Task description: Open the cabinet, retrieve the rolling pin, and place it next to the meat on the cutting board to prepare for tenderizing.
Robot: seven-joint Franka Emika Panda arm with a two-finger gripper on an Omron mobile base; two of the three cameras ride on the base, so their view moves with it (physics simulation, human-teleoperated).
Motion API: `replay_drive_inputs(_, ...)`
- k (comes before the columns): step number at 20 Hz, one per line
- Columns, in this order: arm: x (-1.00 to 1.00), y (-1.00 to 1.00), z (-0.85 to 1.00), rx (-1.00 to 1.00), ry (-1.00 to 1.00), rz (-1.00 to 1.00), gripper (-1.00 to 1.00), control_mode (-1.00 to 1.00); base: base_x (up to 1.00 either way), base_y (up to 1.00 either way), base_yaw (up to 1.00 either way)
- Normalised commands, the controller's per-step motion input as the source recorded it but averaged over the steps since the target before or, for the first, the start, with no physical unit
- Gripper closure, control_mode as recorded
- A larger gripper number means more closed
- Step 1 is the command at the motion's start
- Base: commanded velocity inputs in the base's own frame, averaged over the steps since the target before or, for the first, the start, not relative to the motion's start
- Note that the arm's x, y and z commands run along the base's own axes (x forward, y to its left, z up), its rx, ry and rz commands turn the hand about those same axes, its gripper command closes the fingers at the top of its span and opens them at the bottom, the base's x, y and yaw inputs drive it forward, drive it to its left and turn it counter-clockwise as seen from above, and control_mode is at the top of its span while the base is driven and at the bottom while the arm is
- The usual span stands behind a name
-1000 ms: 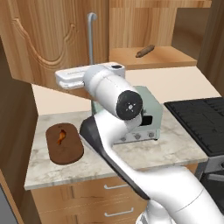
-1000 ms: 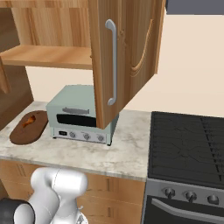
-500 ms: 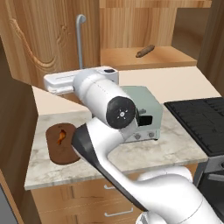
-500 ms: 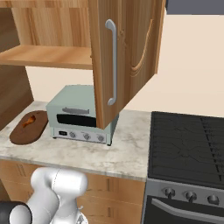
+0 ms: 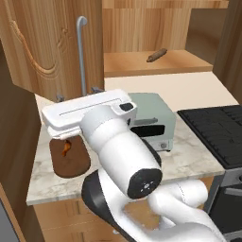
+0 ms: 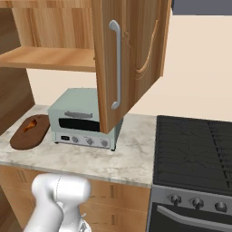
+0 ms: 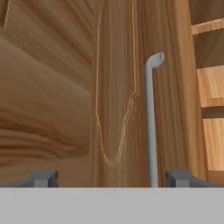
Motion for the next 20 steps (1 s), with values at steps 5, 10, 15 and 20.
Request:
replay_drive_inputs(5, -0.77, -0.18, 0.03, 0.09, -0.14, 0.01, -1.0, -1.0, 0.0, 0.0, 0.0)
replay_drive_inputs(10, -0.69, -0.41, 0.15, 0.19, -0.03, 0.0, -1.0, -1.0, 0.0, 0.0, 0.0)
replay_drive_inputs(15, -0.47, -0.54, 0.41, 0.29, 0.02, 0.0, -1.0, -1.0, 0.0, 0.0, 0.0)
replay_drive_inputs(20, -0.42, -0.55, 0.48, 0.36, 0.1, 0.0, -1.0, -1.0, 0.0, 0.0, 0.0)
